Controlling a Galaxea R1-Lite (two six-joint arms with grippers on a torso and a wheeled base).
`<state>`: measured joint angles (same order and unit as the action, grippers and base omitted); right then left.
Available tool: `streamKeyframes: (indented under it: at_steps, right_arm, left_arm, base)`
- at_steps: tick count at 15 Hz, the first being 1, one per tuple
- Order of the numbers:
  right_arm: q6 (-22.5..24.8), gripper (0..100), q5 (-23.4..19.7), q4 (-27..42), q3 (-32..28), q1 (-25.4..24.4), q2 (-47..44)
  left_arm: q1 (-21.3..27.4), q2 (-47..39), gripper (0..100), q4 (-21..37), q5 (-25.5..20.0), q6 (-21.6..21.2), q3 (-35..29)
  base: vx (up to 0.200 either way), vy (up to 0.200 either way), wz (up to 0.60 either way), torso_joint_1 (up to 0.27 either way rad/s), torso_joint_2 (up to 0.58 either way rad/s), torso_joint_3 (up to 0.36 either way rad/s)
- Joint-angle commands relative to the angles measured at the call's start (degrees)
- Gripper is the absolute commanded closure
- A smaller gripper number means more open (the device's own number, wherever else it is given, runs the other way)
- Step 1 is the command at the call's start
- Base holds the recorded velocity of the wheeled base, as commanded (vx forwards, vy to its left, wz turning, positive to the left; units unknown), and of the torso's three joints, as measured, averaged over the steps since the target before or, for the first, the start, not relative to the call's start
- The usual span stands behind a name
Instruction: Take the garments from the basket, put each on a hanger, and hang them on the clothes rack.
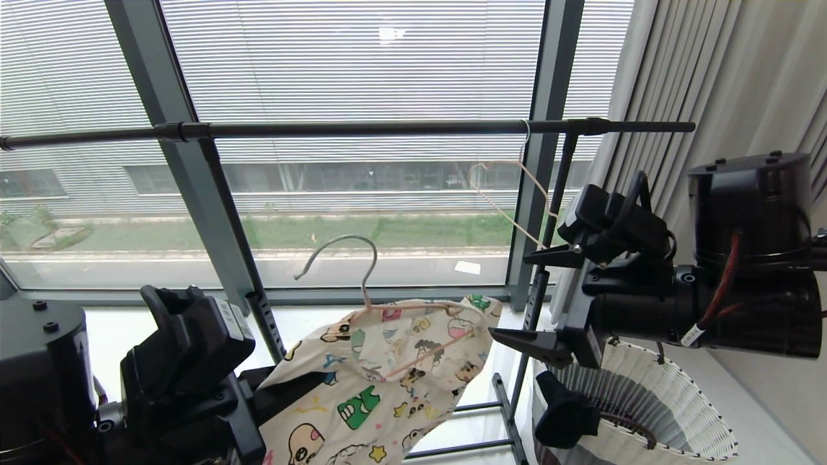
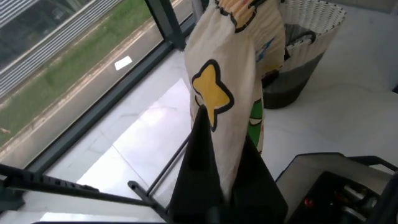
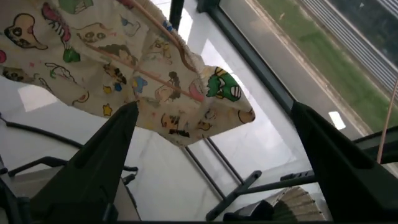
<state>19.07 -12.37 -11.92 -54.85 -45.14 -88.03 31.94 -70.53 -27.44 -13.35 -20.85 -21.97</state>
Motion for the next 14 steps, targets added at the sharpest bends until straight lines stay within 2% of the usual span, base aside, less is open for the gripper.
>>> streamKeyframes:
  at_steps: [1,4,9,14]
  right_arm:
    - [2.6,0,-1.3,0.0,-1.0,0.1,-2.9]
    - [6.4,0,-5.8,0.6,-3.8,-0.2,-7.3]
    - [13.9,0,-11.6,9.5,-9.1,-0.6,-11.2]
    - [14.9,0,-12.4,12.0,-12.3,-3.5,-13.8]
  left_arm:
    - [2.6,0.0,100,-0.2,-0.1,-0.2,0.2]
    - [3.7,0.3,100,-0.2,-0.1,-1.2,0.2]
    - [4.2,2.4,100,-0.2,-2.2,-3.7,0.8]
    - [4.5,2.9,100,-0.2,-2.9,-5.0,1.3]
  base:
    - [0.0,0.0,0.0,0.0,0.0,0.0]
    - [0.0,0.0,0.0,0.0,0.0,0.0]
    - [0.0,0.0,0.0,0.0,0.0,0.0]
    - [0.0,0.0,0.0,0.0,0.0,0.0]
